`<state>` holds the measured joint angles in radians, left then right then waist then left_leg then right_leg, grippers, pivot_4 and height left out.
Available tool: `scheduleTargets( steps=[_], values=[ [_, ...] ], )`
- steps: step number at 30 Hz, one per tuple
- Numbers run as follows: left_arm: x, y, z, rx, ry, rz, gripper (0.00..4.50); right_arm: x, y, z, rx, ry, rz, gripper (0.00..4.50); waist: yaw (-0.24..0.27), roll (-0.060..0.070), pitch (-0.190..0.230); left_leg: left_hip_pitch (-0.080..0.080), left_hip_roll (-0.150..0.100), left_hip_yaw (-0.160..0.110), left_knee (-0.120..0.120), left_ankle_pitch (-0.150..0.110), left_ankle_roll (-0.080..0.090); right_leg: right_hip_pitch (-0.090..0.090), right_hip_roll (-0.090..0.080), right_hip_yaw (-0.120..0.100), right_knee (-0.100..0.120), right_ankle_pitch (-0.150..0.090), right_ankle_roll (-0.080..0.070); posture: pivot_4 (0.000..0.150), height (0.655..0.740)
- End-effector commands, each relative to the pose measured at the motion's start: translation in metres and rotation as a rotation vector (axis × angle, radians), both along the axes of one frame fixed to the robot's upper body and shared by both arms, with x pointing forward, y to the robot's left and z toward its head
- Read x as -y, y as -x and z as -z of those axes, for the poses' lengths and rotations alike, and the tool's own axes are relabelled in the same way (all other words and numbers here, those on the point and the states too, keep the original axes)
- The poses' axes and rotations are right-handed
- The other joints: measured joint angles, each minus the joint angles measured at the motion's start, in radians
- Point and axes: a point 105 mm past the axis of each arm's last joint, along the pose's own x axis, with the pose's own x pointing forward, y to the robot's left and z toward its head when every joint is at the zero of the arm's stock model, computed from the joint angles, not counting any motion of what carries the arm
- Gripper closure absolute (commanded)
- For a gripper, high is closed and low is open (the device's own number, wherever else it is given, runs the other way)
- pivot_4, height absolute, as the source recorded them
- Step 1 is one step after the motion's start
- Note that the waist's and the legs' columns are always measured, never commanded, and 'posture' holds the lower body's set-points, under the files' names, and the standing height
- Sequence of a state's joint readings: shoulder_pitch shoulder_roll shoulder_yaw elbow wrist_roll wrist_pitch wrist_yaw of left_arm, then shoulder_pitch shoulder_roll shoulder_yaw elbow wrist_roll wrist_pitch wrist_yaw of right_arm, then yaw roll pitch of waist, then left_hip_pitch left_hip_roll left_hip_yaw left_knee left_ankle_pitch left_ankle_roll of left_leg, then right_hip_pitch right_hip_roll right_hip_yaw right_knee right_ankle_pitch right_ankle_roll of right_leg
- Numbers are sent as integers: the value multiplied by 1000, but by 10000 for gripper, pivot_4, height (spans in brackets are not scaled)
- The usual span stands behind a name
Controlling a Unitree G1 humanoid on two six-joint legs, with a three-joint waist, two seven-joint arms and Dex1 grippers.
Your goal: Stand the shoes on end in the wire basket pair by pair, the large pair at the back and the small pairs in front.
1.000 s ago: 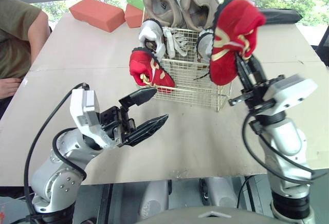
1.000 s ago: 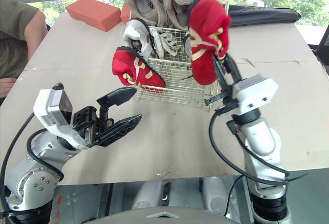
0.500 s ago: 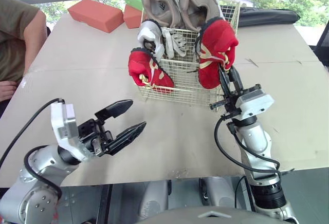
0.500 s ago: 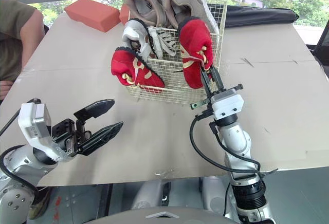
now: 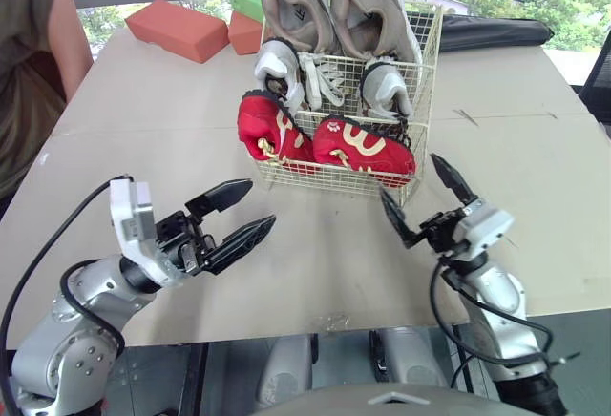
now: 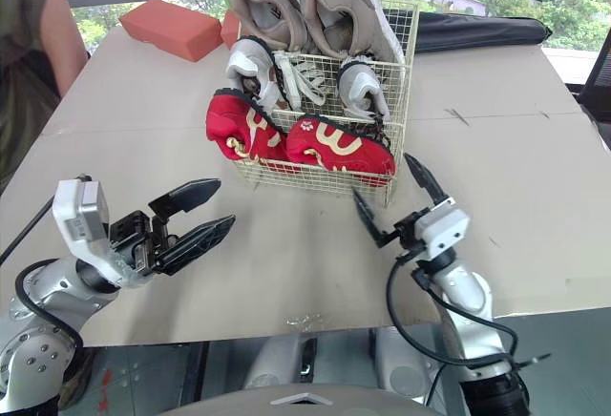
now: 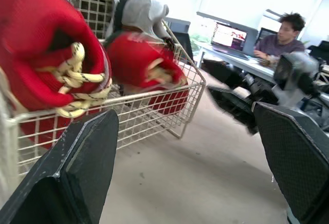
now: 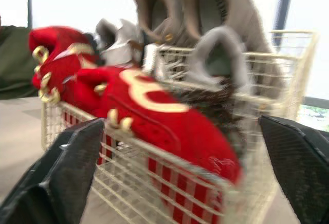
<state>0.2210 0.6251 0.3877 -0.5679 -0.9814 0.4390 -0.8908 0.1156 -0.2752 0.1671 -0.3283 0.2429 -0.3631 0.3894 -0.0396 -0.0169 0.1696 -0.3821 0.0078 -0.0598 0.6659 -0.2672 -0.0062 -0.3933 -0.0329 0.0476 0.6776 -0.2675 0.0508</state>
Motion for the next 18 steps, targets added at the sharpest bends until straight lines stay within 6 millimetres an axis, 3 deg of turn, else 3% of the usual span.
scheduleTargets(
  steps=[1, 5, 8, 11, 13, 17, 18],
  values=[
    [0, -1, 1, 1, -17, 23, 0, 7, 9, -18, 43, 63, -40, 317, 1, 0, 0, 0, 0, 0, 0, 0, 0, 0, 0, 0, 0, 0, 0, 1500, 7400],
    [0, -3, 7, -3, -14, 29, 0, -7, 4, -33, -2, 352, -147, 317, -3, 1, 1, 0, 0, 1, 0, 0, 0, 0, 0, 1, 0, 0, 0, 1500, 7400],
    [-2, -2, 11, -8, -24, 42, 0, -22, -1, -56, -63, 548, -235, 317, 5, 0, 2, -1, 0, -1, 0, 0, 0, -1, 0, -1, -1, 0, 0, 1500, 7400],
    [-2, 4, 13, -2, -31, 74, 0, -32, -7, -61, -137, 735, -292, 317, 2, 1, 3, -2, 0, 0, 0, 0, 0, -1, -2, 0, -2, 0, 0, 1500, 7400],
    [-1, 8, 12, 8, -28, 96, 0, -38, -9, -66, -158, 783, -309, 317, 3, 0, 3, -2, 0, -1, 0, 0, 0, -1, -1, -2, -3, 0, 0, 1500, 7400],
    [-2, 18, 10, 45, -55, 143, 0, -59, -32, -85, -224, 772, -316, 317, 3, 0, 4, -5, 1, -3, -4, 0, 0, -3, -2, -3, -6, 0, 0, 1500, 7400],
    [-1, 19, 8, 60, -65, 153, 0, -63, -34, -85, -247, 777, -329, 5437, 2, 0, 5, -5, 1, -3, -4, 0, 0, -4, -2, -4, -6, 0, 0, 1500, 7400]
  ],
)
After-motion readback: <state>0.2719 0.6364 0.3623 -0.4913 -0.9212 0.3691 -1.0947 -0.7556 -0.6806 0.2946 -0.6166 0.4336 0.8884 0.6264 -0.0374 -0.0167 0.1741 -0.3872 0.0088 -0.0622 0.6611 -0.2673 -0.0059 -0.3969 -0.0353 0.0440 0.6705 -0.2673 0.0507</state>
